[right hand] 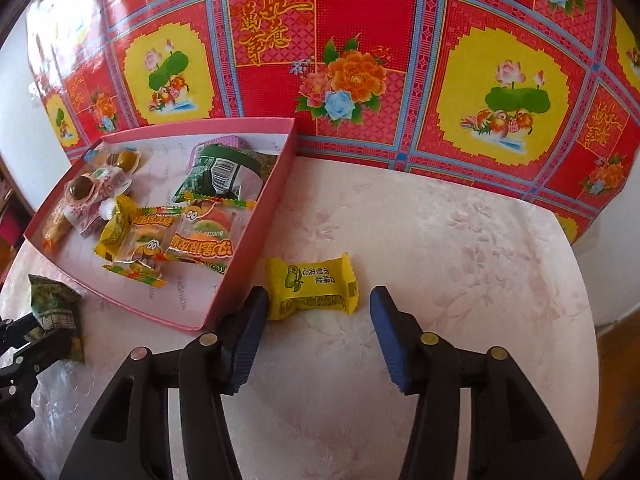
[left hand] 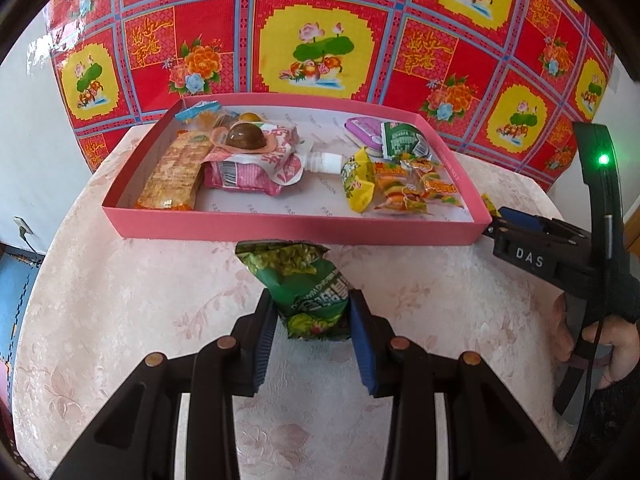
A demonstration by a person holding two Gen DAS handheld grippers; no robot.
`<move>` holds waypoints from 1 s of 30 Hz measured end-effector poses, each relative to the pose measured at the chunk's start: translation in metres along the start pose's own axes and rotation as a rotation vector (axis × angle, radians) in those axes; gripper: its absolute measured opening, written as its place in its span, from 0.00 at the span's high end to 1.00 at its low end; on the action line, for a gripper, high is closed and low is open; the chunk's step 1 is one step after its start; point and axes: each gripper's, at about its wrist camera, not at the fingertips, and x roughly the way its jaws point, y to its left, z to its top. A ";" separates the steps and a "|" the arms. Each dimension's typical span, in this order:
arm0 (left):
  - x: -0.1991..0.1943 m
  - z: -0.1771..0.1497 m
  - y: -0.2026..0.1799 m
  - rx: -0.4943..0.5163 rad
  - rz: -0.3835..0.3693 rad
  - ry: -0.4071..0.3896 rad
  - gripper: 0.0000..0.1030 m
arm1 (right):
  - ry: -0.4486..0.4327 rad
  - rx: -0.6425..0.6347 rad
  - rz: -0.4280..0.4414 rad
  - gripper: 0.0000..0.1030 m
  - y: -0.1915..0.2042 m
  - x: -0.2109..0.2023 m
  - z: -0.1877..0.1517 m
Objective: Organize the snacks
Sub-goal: 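Grasp the green chip bag with the left tool while the right tool grasps the yellow candy pack, then carry the green chip bag into the box while the right tool carries the yellow pack there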
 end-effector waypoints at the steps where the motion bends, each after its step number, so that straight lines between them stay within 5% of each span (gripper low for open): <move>1: 0.000 0.000 0.000 -0.001 0.002 0.002 0.64 | 0.000 0.000 0.000 0.48 0.000 0.000 0.000; 3: -0.001 0.000 0.000 -0.002 0.003 0.004 0.64 | -0.005 0.002 -0.003 0.60 0.000 -0.002 -0.001; 9: -0.005 -0.002 0.002 -0.003 0.012 0.005 0.65 | -0.008 0.012 -0.002 0.71 -0.003 -0.006 -0.002; 30: -0.037 -0.006 0.029 -0.067 0.031 -0.047 0.65 | -0.022 0.101 0.025 0.74 -0.009 -0.051 -0.033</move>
